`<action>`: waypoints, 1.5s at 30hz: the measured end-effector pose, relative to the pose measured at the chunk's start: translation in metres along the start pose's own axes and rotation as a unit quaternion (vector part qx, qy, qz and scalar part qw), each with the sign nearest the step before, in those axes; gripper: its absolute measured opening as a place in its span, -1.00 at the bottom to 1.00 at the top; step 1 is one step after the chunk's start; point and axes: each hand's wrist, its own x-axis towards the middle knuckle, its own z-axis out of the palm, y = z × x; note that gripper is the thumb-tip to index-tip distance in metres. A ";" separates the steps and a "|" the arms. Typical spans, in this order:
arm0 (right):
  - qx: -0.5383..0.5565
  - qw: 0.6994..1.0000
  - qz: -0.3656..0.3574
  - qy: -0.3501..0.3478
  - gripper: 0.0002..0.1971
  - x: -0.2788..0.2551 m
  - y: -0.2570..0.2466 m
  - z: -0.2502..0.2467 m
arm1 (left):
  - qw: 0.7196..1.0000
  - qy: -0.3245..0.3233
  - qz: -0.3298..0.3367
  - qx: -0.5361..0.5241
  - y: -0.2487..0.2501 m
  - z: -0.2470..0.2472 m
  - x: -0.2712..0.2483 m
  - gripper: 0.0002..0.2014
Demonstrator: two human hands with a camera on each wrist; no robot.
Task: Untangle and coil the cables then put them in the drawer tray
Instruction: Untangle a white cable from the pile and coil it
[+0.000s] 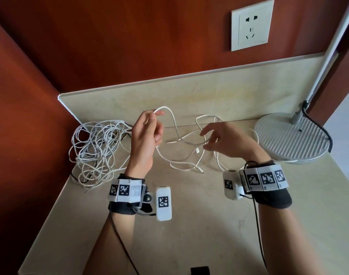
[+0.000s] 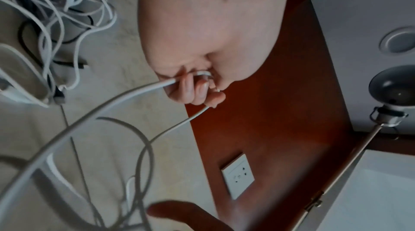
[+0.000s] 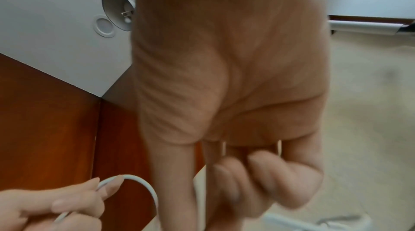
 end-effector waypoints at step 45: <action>0.118 0.952 -0.072 0.275 -0.73 0.004 0.007 0.001 | 0.994 0.042 0.007 0.099 -0.002 -0.003 0.001 -0.64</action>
